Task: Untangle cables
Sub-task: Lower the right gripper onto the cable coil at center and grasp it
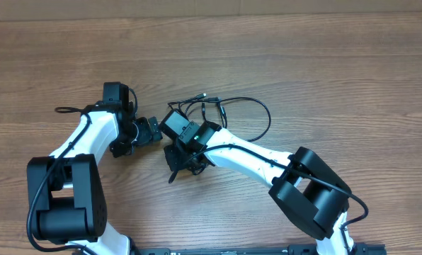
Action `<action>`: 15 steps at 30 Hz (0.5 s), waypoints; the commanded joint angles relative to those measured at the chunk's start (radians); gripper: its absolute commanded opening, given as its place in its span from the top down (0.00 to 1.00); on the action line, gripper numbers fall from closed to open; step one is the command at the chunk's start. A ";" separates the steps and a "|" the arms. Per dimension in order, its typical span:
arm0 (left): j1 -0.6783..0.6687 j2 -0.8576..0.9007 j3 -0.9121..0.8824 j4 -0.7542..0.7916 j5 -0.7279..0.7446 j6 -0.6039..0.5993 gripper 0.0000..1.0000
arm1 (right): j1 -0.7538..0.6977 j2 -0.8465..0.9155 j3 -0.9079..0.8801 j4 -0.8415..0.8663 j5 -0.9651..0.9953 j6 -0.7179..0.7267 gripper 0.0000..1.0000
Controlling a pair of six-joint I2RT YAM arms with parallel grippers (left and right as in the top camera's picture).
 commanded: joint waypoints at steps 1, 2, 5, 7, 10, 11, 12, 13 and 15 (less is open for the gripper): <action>0.005 0.040 -0.042 0.010 -0.014 -0.003 0.00 | 0.004 0.006 0.005 0.022 0.026 -0.001 0.73; 0.005 0.040 -0.042 0.010 -0.013 -0.003 0.00 | 0.004 0.011 0.005 0.034 0.045 0.001 0.73; 0.005 0.040 -0.042 0.010 -0.014 -0.002 0.00 | 0.004 0.017 0.005 0.048 0.063 0.003 0.73; 0.005 0.040 -0.042 0.010 -0.014 -0.003 0.00 | 0.004 0.028 0.005 0.066 0.117 0.007 0.72; 0.005 0.040 -0.042 0.010 -0.014 -0.002 0.00 | 0.004 0.055 0.005 0.081 0.124 0.007 0.69; 0.005 0.040 -0.042 0.010 -0.014 -0.002 0.00 | 0.004 0.056 0.005 0.087 0.124 0.007 0.69; 0.005 0.040 -0.042 0.010 -0.014 -0.002 0.00 | 0.004 0.056 0.005 0.093 0.124 0.007 0.69; 0.005 0.040 -0.042 0.010 -0.014 -0.002 0.00 | 0.004 0.056 0.005 0.096 0.124 0.007 0.70; 0.005 0.040 -0.042 0.010 -0.014 -0.002 0.00 | 0.004 0.072 0.005 0.108 0.124 0.007 0.72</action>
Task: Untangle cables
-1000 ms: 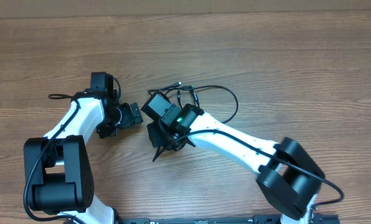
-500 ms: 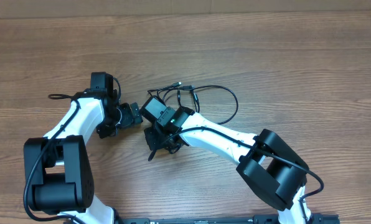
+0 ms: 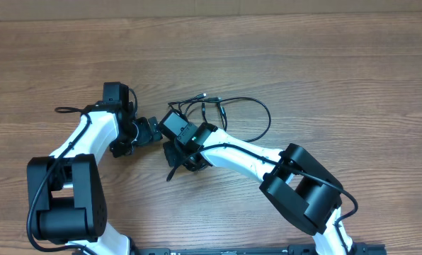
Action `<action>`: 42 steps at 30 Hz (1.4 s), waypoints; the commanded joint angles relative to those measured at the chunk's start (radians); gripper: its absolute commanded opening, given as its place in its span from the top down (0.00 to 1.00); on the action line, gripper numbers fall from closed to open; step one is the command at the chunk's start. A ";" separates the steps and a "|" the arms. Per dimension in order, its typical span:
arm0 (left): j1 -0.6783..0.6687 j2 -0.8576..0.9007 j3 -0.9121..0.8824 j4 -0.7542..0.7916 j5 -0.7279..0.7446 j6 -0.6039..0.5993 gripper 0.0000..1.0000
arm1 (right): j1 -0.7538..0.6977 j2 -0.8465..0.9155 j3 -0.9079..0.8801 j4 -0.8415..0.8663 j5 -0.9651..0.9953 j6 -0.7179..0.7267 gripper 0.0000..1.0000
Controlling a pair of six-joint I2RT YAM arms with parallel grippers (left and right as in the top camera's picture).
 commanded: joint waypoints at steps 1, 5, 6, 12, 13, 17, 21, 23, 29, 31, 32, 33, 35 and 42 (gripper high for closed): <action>0.005 0.041 -0.042 0.010 -0.014 -0.002 0.00 | 0.004 0.021 0.005 0.016 0.010 0.003 0.76; 0.005 0.041 -0.042 0.009 -0.013 -0.002 0.00 | -0.005 0.013 0.013 0.017 -0.023 0.003 0.96; 0.005 0.041 -0.042 0.009 -0.013 -0.002 0.00 | -0.027 -0.002 0.024 0.001 -0.060 0.003 0.96; 0.005 0.041 -0.042 0.010 -0.013 0.002 0.00 | -0.294 -0.071 0.035 0.051 -0.834 0.002 0.96; 0.005 0.041 -0.042 0.010 -0.011 0.002 0.00 | -0.328 -0.071 0.035 0.049 -0.904 -0.006 0.96; 0.005 0.041 -0.042 0.010 -0.010 0.002 0.00 | -0.425 -0.071 0.033 -0.042 -0.931 -0.089 0.96; 0.005 0.041 -0.042 0.010 -0.002 0.002 0.00 | -0.417 -0.071 0.033 -0.192 -0.724 -0.114 0.96; 0.005 0.041 -0.042 0.014 0.020 0.023 0.02 | -0.373 -0.071 0.033 -0.217 -0.603 -0.113 0.87; 0.004 0.041 -0.042 0.028 0.098 0.092 0.92 | -0.263 -0.071 0.032 -0.256 -0.322 -0.020 0.75; 0.004 0.041 -0.042 0.029 0.116 0.091 0.96 | -0.243 -0.071 0.030 -0.261 -0.254 0.021 0.75; 0.004 0.041 -0.042 0.029 0.119 0.091 0.96 | -0.239 -0.071 0.024 -0.260 -0.237 0.035 0.75; 0.004 0.041 -0.042 0.029 0.119 0.091 0.96 | -0.239 -0.071 0.020 -0.259 -0.229 0.042 0.74; 0.004 0.041 -0.042 0.028 0.120 0.091 0.96 | -0.239 -0.071 0.003 -0.257 -0.187 0.086 0.74; 0.004 0.041 -0.042 0.029 0.119 0.091 0.92 | -0.239 -0.070 -0.060 -0.215 -0.163 0.132 0.70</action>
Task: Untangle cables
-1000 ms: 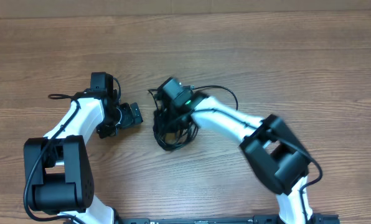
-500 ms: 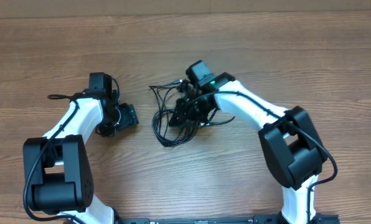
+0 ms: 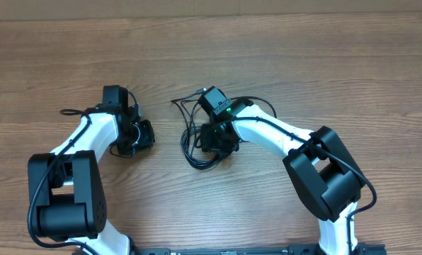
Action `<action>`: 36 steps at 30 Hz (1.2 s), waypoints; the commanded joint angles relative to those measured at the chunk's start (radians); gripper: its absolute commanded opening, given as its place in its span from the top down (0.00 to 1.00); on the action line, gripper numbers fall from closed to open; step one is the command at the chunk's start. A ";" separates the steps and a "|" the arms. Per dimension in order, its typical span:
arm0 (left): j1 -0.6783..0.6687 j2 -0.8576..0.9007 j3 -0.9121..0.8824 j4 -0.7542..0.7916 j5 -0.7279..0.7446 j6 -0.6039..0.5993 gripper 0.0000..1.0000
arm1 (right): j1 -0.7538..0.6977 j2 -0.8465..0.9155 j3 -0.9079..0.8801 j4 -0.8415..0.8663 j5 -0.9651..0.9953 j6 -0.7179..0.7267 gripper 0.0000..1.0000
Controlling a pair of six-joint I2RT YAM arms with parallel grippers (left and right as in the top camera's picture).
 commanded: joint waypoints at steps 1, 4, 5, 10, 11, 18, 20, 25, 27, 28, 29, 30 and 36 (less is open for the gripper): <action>-0.002 0.025 -0.017 0.000 0.002 0.011 0.93 | 0.003 -0.030 -0.008 0.005 0.021 0.016 0.69; -0.002 0.025 -0.017 0.000 0.002 0.011 0.93 | 0.003 -0.030 -0.008 0.005 0.021 0.016 0.67; -0.002 0.025 -0.017 0.000 0.002 0.011 0.93 | 0.003 -0.030 -0.008 0.005 0.020 0.016 0.67; -0.002 0.025 -0.017 0.005 0.002 0.011 0.92 | 0.006 -0.032 0.057 0.018 -0.197 -0.200 0.66; -0.002 0.025 -0.017 0.005 0.002 0.011 0.91 | 0.016 -0.032 0.068 0.011 -0.201 -0.225 0.63; -0.002 0.025 -0.017 0.006 0.002 0.011 0.90 | 0.080 -0.032 0.101 -0.064 -0.148 -0.430 0.46; -0.002 0.025 -0.017 0.006 0.002 0.011 0.90 | 0.086 -0.032 0.141 -0.130 -0.054 -0.496 0.44; -0.002 0.025 -0.017 0.006 0.002 0.011 0.90 | 0.103 -0.031 0.130 -0.186 0.081 -0.536 0.40; -0.002 0.025 -0.017 0.006 0.002 0.011 0.90 | 0.117 -0.031 0.084 -0.129 0.081 -0.536 0.41; -0.002 0.025 -0.017 0.005 0.002 0.011 0.90 | 0.127 -0.031 0.056 -0.100 0.081 -0.536 0.41; -0.002 0.025 -0.017 0.004 0.002 0.011 0.90 | 0.138 -0.031 0.037 -0.081 0.090 -0.537 0.41; -0.002 0.025 -0.017 0.004 0.002 0.011 0.89 | 0.141 -0.031 0.037 -0.081 0.093 -0.537 0.42; -0.002 0.025 -0.017 0.004 0.002 0.011 0.89 | 0.154 -0.030 0.017 -0.101 0.163 -0.562 0.66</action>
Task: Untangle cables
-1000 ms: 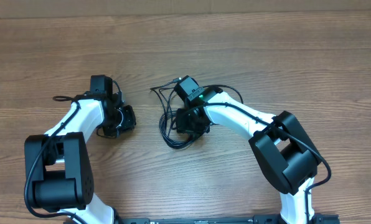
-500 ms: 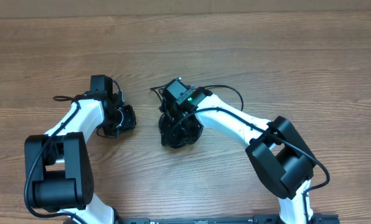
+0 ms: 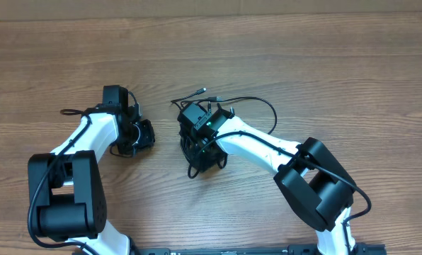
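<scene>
A tangle of thin black cables [image 3: 257,101] lies at the table's middle. One connector tip [image 3: 200,92] points to the upper left, and a loop runs out to the right. My right gripper [image 3: 202,157] points down into the bunched part of the cables. A short cable tail [image 3: 192,173] sticks out below it, and the fingers seem shut on the bundle. My left gripper [image 3: 143,134] rests low on the table well left of the tangle, apart from it. I see nothing in it, and its jaws do not show clearly.
The wooden table [image 3: 338,57] carries only the cables and both arms. The left arm's own thin cable loop [image 3: 68,111] pokes out at the far left. The right arm's base [image 3: 317,191] fills the lower right.
My right gripper has moved left and toward the front, from beside the loose loops to on top of them. The long loop on the right lies wider. The left arm has not moved.
At first my right gripper was at the front left of the tangle with a cable tail beneath it, and my left gripper reached toward it. Then the right gripper was further right with loops beside it and the left had drawn back. Now the right gripper is over the bunch.
</scene>
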Action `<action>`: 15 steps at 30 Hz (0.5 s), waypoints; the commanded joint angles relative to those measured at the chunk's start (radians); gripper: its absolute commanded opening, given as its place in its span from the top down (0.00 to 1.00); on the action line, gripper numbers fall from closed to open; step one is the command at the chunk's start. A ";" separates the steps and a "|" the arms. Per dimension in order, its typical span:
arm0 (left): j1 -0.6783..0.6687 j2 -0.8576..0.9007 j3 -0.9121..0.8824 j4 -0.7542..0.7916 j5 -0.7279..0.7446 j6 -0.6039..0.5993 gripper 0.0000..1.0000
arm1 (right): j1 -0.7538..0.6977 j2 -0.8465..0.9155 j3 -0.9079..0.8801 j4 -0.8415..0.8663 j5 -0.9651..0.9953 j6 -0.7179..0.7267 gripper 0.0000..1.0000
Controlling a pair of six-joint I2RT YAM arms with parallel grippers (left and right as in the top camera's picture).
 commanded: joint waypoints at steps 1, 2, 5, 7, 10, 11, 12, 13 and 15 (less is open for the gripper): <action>-0.002 0.025 -0.017 0.000 -0.003 0.011 0.89 | 0.013 -0.025 -0.029 0.005 0.077 -0.005 0.72; -0.002 0.025 -0.017 0.000 -0.003 0.011 0.89 | 0.013 -0.025 -0.030 0.005 0.092 -0.003 0.78; -0.002 0.025 -0.017 -0.001 -0.002 0.012 0.94 | 0.011 -0.025 -0.030 0.008 0.111 0.023 0.91; -0.001 0.025 -0.016 -0.018 0.008 0.014 0.96 | 0.010 -0.026 -0.026 0.006 0.085 0.034 0.96; 0.034 0.021 0.018 -0.067 0.214 0.134 0.96 | -0.037 -0.078 0.000 0.014 -0.093 0.051 0.96; 0.056 0.020 0.028 -0.078 0.331 0.167 0.96 | -0.071 -0.108 0.006 0.029 -0.192 0.044 0.96; 0.078 0.020 0.031 -0.084 0.459 0.209 0.96 | -0.103 -0.130 0.006 0.047 -0.280 0.044 0.96; 0.116 0.020 0.031 -0.103 0.673 0.296 0.90 | -0.156 -0.153 0.006 0.062 -0.402 0.044 0.96; 0.143 0.020 0.031 -0.134 0.771 0.344 0.83 | -0.226 -0.156 0.006 0.084 -0.562 0.044 0.96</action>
